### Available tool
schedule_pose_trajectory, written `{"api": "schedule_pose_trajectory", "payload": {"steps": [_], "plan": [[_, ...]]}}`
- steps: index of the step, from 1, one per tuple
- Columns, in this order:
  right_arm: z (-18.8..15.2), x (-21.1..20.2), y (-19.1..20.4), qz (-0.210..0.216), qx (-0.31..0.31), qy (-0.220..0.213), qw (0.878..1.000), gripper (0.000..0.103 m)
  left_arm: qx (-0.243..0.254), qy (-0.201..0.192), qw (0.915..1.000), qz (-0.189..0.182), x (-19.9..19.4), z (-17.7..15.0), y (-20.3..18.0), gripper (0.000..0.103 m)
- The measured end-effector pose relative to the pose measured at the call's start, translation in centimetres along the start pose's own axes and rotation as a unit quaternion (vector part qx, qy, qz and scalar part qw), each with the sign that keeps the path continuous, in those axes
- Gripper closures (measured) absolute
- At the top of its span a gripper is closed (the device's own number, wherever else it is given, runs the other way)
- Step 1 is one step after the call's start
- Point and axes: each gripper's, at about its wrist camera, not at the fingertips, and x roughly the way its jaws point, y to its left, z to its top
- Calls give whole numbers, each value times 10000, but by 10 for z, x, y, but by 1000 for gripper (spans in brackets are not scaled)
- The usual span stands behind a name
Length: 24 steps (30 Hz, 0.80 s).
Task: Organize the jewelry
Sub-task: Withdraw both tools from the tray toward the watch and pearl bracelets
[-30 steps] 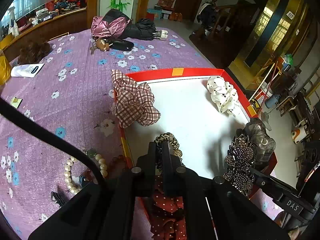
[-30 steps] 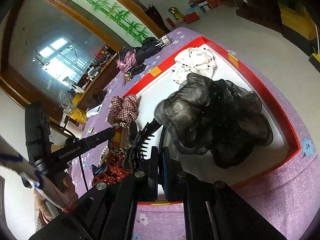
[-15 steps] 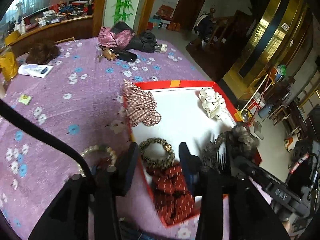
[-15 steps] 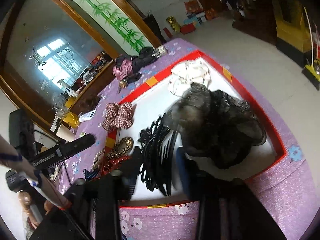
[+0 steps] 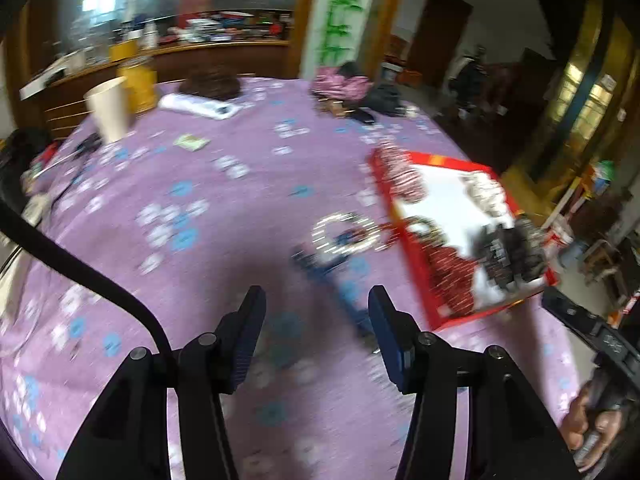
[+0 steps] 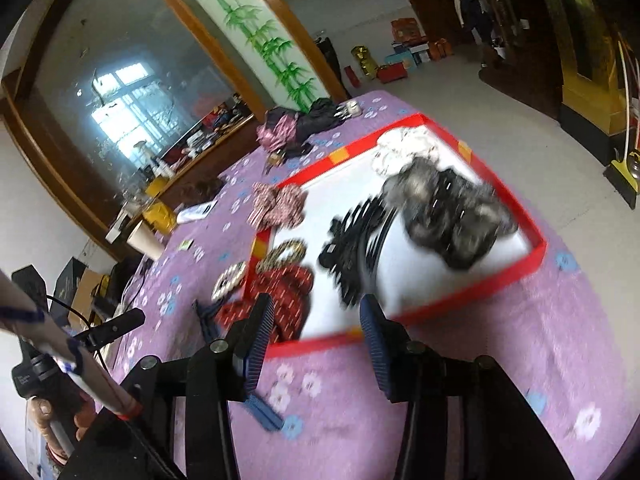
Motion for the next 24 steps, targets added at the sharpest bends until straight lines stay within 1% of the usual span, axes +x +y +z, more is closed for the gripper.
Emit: {"api": "schedule_pose_trajectory", "payload": {"steps": [3,7,11,14,17,24], "plan": [[-15,6,16,83,-229,217,9995,55,-70,-28,9996,285,-5,-19,18,51],[-35,22,43,183,-558,547,9968,55,-169,8,9990,410,-9,-42,40,51],[-48,40,69,333,-877,831,9921,55,-420,95,9983,399,-10,-54,62,51],[-56,54,87,377,-1106,996,9881,53,-620,79,9974,366,-12,-59,75,51],[-60,71,101,326,-1310,1110,9846,49,-707,66,9968,361,-14,-63,83,51],[-58,103,115,132,-1563,1245,9797,48,-791,99,9963,332,-10,-65,90,51]]}}
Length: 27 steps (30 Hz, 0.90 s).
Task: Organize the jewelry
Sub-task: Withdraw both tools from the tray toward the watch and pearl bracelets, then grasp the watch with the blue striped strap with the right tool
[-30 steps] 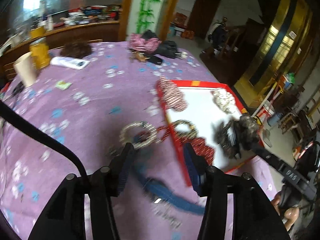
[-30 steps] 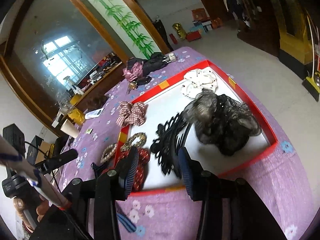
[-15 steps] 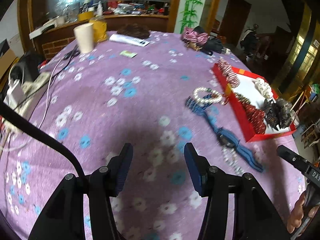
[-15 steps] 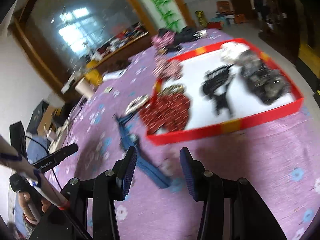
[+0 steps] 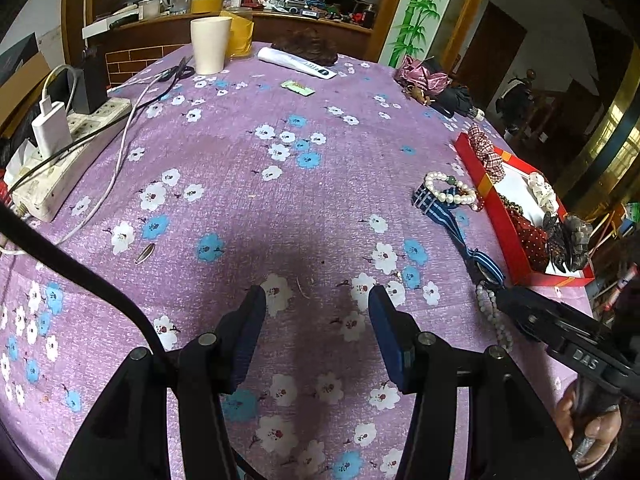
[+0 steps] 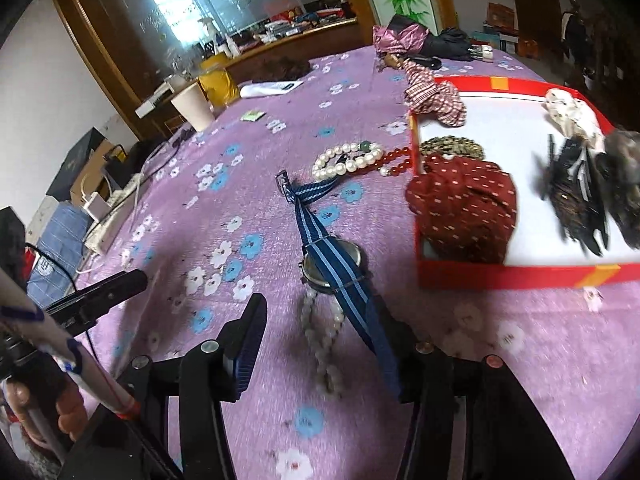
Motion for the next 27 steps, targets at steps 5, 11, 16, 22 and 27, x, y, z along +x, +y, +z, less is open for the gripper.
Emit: {"api": "schedule_pose_trajectory", "payload": {"steps": [5,11,16,22,27], "plan": [[10,16,8,-218,-209,45,9995,42,35,-1,10000,-24,2,1,-2,51],[17,26,13,-495,-355,75,9981,42,58,5,10000,-45,2,1,-4,51],[21,35,17,-835,-460,89,9954,42,31,-6,9999,-124,-2,1,-4,51],[25,42,24,-1079,-644,81,9920,42,70,-42,9999,-150,-9,2,-3,51],[20,43,35,-1263,-1055,115,9863,57,103,-50,9999,-126,-14,8,0,51]]}}
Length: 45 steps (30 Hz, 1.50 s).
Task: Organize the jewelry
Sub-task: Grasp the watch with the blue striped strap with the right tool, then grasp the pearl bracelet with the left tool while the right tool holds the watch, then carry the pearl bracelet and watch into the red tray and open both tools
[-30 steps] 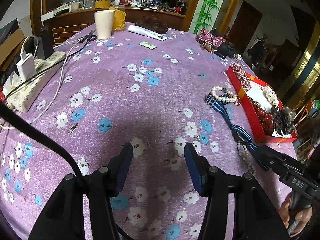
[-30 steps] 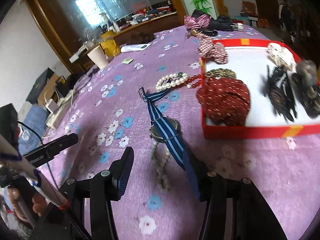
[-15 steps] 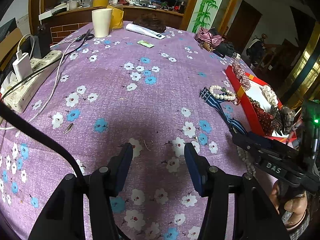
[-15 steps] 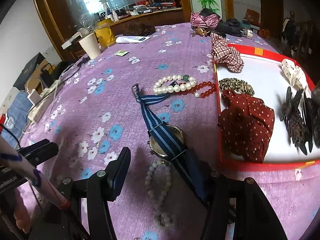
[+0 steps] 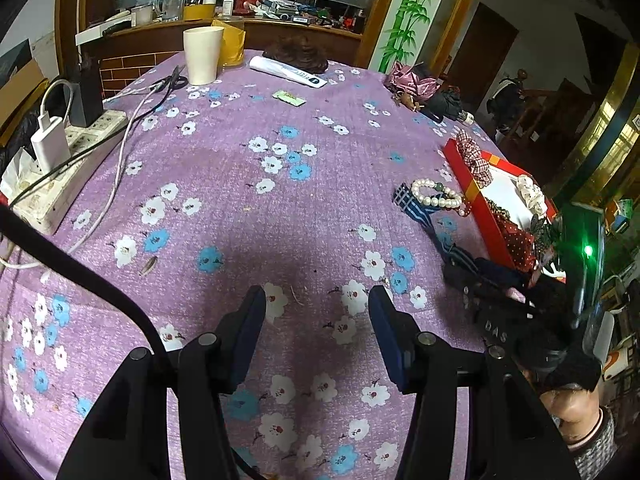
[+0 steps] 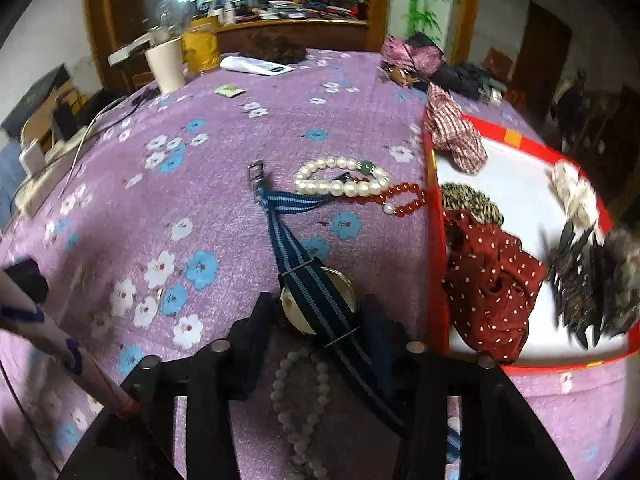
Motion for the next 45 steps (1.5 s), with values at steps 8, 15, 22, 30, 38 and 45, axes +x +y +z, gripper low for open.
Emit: {"api": "schedule_pose_trajectory", "payload": {"steps": [8,15,22,30,38,45], "plan": [[-3,-33,-15,528,409,-367,9971,59,264,59,9996,33,8,28,-12,51],[-12,-77,-52,1076,1033,-781,9857,59,538,130,9984,-103,43,63,-48,48],[-21,-106,-94,1298,1494,-1030,9748,59,1045,499,9925,-392,100,82,-99,48],[-24,-107,-128,1412,1800,-1063,9677,59,2097,518,9750,-519,136,73,-147,48],[-22,-98,-141,1561,1949,-1048,9626,59,2640,503,9626,-333,151,70,-165,86],[-20,-104,-140,1572,1915,-1114,9624,59,2315,470,9702,-536,131,71,-150,94]]}}
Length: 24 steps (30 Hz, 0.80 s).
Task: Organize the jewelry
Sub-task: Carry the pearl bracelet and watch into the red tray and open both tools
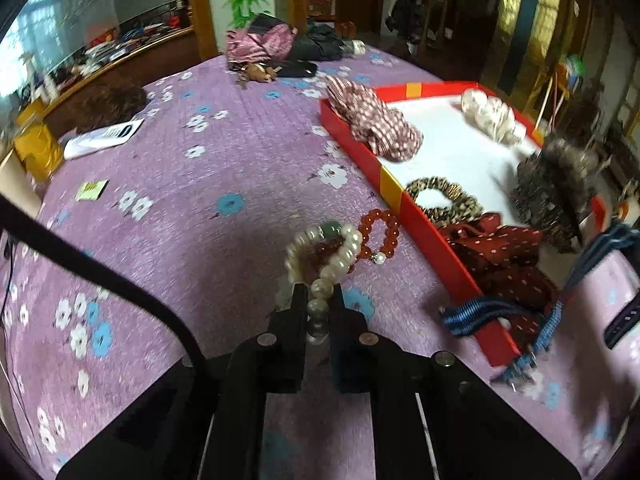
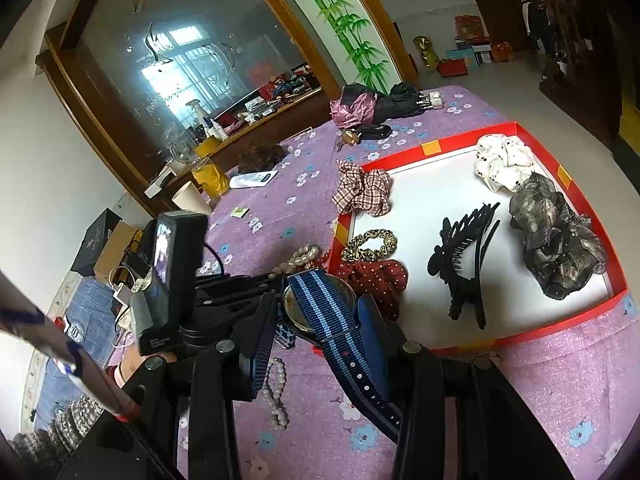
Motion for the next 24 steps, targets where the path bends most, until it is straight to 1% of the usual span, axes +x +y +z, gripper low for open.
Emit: {"api": "schedule_pose_trajectory", "payload": {"steps": [4,6,8,12,15,19,21,24], "plan": [[5,-12,4,39,-39,-143,9999,59,-149,-248,9995,-100,-38,-1,8,94],[11,-19,5,70,-47,-213,9997,59,-232,-359,9989,-210,-59,1,9,94],[20,-27,7,56,-84,-336,9994,59,-305,-453,9978,-383,-78,7,9,94],[38,-41,9,-14,-166,-518,9985,59,-357,-538,9962,-591,-99,23,0,94],[56,-45,6,-58,-150,-569,9983,59,-283,-571,9958,-653,-105,39,-14,94],[82,-39,-5,-312,-166,-561,9978,59,-104,-657,9958,-626,-104,68,-35,94],[94,-31,-15,-418,-132,-523,9977,59,-53,-676,9957,-634,-96,84,-46,94],[110,-16,-34,-606,-14,-437,9972,59,-33,-604,9957,-699,-76,107,-62,94]]}}
